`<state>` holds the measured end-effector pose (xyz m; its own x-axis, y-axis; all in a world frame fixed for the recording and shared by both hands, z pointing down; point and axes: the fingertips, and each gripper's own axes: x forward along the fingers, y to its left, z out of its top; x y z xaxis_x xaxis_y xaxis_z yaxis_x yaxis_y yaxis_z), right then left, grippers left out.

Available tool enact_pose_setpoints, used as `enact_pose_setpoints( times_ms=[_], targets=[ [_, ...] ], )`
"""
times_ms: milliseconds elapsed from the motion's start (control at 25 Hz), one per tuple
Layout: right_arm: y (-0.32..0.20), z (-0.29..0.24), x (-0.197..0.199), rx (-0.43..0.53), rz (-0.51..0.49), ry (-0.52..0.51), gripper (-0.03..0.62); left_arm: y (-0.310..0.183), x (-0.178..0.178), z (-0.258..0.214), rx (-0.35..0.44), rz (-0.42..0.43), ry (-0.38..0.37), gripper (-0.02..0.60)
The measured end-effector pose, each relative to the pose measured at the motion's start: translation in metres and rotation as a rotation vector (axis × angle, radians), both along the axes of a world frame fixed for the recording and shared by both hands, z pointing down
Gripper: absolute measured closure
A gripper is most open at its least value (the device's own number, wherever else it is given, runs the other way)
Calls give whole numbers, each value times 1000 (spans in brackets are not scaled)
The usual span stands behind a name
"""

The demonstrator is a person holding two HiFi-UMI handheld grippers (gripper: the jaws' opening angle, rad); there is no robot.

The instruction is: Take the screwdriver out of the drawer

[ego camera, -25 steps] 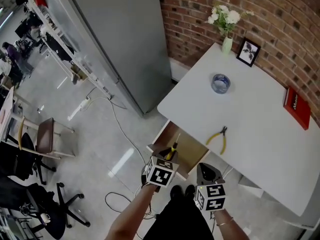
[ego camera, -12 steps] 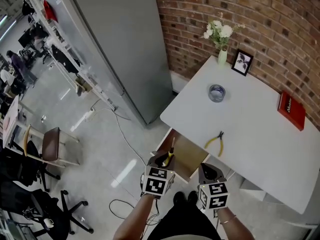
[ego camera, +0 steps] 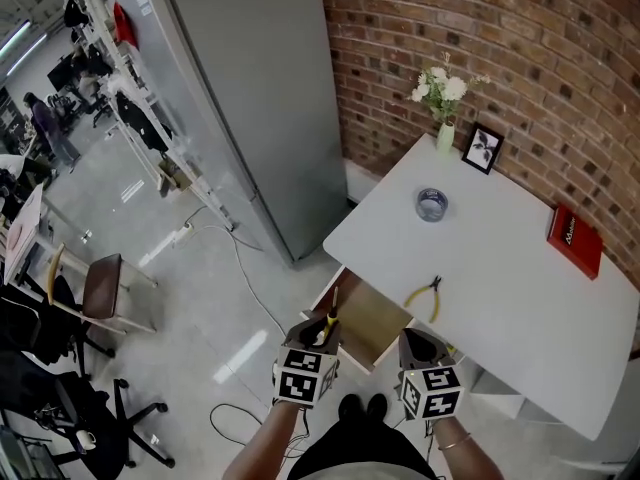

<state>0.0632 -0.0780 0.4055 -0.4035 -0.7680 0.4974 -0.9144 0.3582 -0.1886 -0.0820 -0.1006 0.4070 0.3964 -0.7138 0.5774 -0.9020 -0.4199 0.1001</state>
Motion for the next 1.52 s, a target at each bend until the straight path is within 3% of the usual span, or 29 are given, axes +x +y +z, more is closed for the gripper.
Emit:
enact_pose_setpoints(
  times_ms=[800,1520],
  targets=[
    [5,-26,7,58,-19,37,592,24,-12,-29,62,-38,38,511],
    [10,-28,2,50,-29,31,592,29,-14,-31,71,-39,38,511]
  ],
)
